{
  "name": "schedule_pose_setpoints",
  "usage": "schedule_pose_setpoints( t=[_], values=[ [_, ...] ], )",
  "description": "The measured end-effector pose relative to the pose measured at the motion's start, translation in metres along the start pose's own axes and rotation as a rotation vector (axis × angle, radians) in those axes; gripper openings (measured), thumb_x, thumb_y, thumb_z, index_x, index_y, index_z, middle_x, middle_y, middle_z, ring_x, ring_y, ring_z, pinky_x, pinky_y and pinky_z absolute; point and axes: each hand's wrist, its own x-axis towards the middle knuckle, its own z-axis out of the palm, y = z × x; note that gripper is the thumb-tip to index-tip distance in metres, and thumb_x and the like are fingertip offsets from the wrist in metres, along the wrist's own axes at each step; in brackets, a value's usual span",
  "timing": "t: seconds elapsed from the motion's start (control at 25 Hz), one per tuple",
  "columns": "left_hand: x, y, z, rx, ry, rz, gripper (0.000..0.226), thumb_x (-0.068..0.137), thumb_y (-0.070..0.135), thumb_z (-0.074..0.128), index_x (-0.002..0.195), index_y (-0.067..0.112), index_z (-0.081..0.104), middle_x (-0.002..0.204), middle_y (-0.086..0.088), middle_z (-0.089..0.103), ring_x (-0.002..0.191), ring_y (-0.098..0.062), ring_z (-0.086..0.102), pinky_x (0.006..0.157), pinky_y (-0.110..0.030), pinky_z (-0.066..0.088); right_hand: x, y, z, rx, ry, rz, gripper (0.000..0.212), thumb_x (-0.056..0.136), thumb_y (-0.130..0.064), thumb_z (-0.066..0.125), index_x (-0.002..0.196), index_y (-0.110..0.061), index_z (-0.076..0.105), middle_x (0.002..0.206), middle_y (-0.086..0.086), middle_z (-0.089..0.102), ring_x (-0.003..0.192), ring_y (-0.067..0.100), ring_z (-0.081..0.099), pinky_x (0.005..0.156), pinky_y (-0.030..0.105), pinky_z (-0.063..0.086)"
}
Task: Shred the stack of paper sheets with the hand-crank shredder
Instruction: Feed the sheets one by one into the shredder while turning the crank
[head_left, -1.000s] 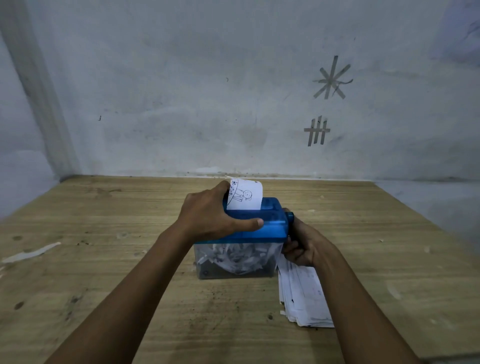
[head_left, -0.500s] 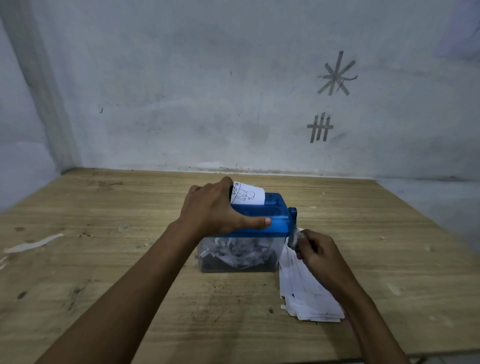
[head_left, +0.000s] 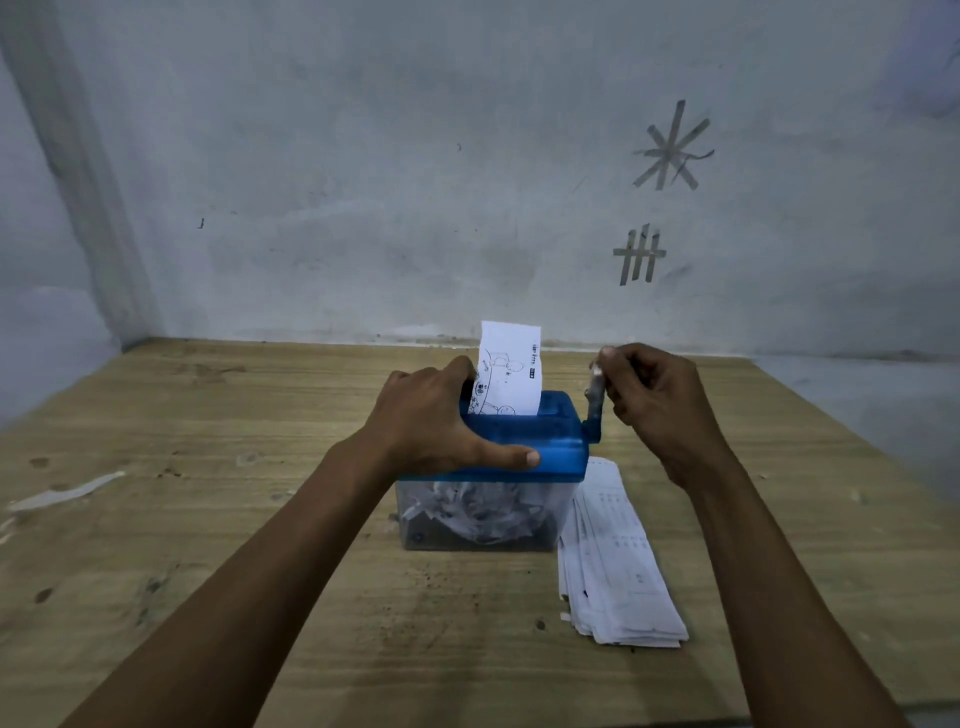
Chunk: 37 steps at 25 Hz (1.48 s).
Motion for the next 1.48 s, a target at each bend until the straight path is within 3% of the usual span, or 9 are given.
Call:
schedule_pose_setpoints(
  t=[0.28,0.44,0.6,0.64,0.72,0.92,1.16,1.28,1.48],
  values=[
    [0.001,0.002,0.002,0.016,0.020,-0.005,0.090,0.047,0.101,0.046,0.106,0.035,0.035,0.099,0.017,0.051,0.083,-0.013,0.052,0.080,-0.035,0.036,0.030,0.019,0.010,0.175,-0.049,0.237,0.035,0.102,-0.027,0.057,0.087,0.002,0.069,0.055,-0.001,0.058,0.048,0.010,0.040,0.045,0.022,0.033],
    [0.000,0.003,0.002,0.008,0.036,-0.008,0.094,0.042,0.105,0.040,0.106,0.035,0.037,0.100,0.017,0.053,0.082,-0.013,0.053,0.079,-0.035,0.043,0.032,0.030,0.033,0.267,0.013,0.429,0.032,0.095,-0.017,0.053,0.063,-0.013,0.056,0.061,0.005,0.049,0.055,0.018,0.040,0.050,0.024,0.035],
    [-0.001,0.005,0.002,0.029,0.053,-0.012,0.095,0.044,0.105,0.037,0.106,0.033,0.040,0.100,0.015,0.056,0.082,-0.013,0.056,0.084,-0.038,0.049,0.025,0.062,0.038,0.345,-0.072,0.713,0.019,0.095,-0.015,0.053,0.099,0.001,0.064,0.094,0.017,0.071,0.082,0.029,0.065,0.072,0.037,0.058],
    [-0.001,0.005,0.003,0.038,0.052,-0.014,0.097,0.046,0.105,0.036,0.107,0.031,0.042,0.101,0.015,0.058,0.083,-0.013,0.056,0.085,-0.039,0.049,0.016,0.072,0.038,0.311,-0.109,0.766,0.027,0.098,-0.018,0.052,0.113,0.001,0.065,0.104,0.019,0.072,0.091,0.032,0.066,0.083,0.041,0.057],
    [0.000,0.006,0.005,0.053,0.054,-0.026,0.106,0.046,0.108,0.033,0.115,0.028,0.048,0.107,0.013,0.062,0.087,-0.013,0.058,0.089,-0.041,0.049,0.000,0.086,0.039,0.282,-0.106,0.811,0.034,0.100,-0.019,0.046,0.123,-0.001,0.064,0.100,0.017,0.068,0.089,0.032,0.057,0.078,0.041,0.050],
    [0.001,0.007,0.010,0.099,0.029,-0.064,0.127,0.041,0.112,0.019,0.135,0.032,0.050,0.121,0.010,0.065,0.100,-0.017,0.061,0.097,-0.044,0.044,-0.040,0.061,0.032,0.099,-0.095,0.648,0.030,0.106,-0.017,0.036,0.090,-0.007,0.059,0.062,0.003,0.049,0.051,0.013,0.038,0.048,0.027,0.030],
    [0.000,0.010,0.006,0.087,0.019,-0.028,0.113,0.050,0.107,0.028,0.133,0.035,0.052,0.120,0.013,0.065,0.099,-0.015,0.059,0.094,-0.040,0.039,-0.084,-0.003,-0.012,-0.159,-0.130,0.300,0.028,0.103,-0.026,0.051,0.088,-0.011,0.068,0.064,-0.001,0.055,0.058,0.011,0.047,0.054,0.028,0.040],
    [-0.003,0.009,0.006,0.091,0.014,0.021,0.104,0.057,0.104,0.035,0.133,0.035,0.050,0.120,0.014,0.065,0.092,-0.011,0.055,0.091,-0.038,0.036,-0.080,-0.019,-0.021,-0.084,-0.127,0.173,0.009,0.096,-0.026,0.065,0.097,-0.018,0.068,0.064,-0.004,0.062,0.058,0.009,0.051,0.054,0.025,0.045],
    [-0.001,0.009,0.004,0.091,0.006,0.059,0.101,0.057,0.103,0.036,0.130,0.035,0.053,0.114,0.014,0.065,0.088,-0.011,0.053,0.087,-0.036,0.036,-0.042,-0.017,-0.008,-0.045,0.048,0.020,0.018,0.098,-0.027,0.061,0.096,-0.013,0.072,0.069,-0.010,0.068,0.061,0.000,0.057,0.059,0.016,0.044]
  ],
)
